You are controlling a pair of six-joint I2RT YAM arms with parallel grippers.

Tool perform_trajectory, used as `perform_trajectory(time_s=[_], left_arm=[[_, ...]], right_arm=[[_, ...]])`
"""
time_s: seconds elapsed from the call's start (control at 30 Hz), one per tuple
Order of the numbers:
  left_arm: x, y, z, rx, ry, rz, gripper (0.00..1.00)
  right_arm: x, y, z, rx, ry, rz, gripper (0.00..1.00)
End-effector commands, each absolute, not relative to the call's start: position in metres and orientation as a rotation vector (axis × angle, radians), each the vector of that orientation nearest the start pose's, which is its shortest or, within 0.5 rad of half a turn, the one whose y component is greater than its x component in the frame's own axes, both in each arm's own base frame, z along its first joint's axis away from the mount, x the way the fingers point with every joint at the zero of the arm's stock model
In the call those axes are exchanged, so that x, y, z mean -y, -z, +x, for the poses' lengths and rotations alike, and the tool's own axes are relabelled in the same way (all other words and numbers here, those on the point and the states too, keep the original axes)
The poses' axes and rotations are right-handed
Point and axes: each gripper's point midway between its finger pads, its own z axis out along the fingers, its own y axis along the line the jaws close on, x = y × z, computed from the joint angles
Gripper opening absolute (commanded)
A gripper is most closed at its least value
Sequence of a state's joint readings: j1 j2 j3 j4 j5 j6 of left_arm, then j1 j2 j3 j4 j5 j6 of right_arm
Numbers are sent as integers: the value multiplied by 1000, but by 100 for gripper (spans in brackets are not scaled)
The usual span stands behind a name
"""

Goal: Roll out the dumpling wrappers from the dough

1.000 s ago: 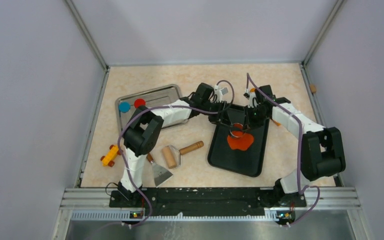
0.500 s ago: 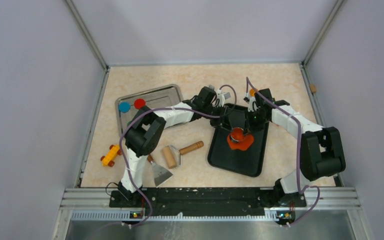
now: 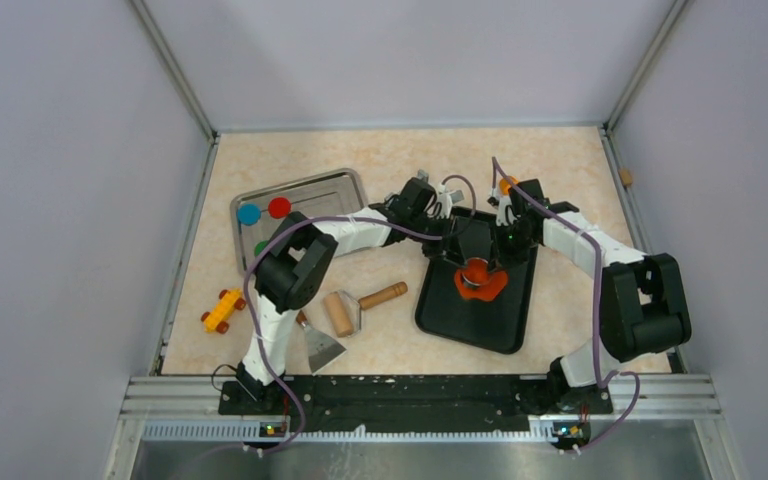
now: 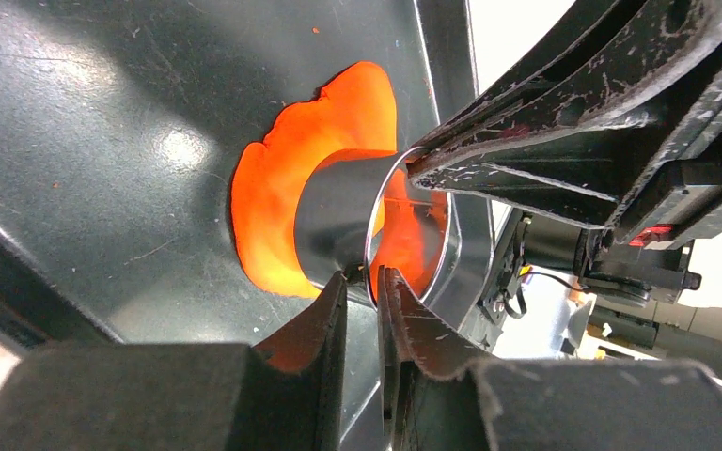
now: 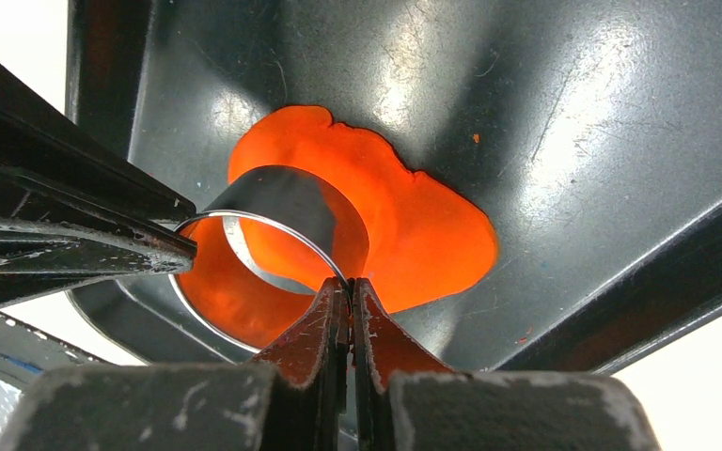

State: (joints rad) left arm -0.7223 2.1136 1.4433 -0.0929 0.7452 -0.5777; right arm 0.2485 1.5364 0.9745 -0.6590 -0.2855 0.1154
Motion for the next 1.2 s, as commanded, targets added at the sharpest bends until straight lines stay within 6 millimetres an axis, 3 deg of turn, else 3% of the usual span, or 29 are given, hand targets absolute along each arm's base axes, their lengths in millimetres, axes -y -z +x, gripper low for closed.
perform_trajectory(time_s=[0.0,0.97,1.17], left_arm=[[438,-79,279,-2471,1484,660,20],[445,-64,282,-2491,1491,669,19],[444,-68,283,-2474,1486,674,19]], right_arm=[[-126,-58,275,-2780,-469,-277,0],[-116,-38,275,-2822,-388,-318,0],[-119,-49,278,-2813,-409,-330,3]])
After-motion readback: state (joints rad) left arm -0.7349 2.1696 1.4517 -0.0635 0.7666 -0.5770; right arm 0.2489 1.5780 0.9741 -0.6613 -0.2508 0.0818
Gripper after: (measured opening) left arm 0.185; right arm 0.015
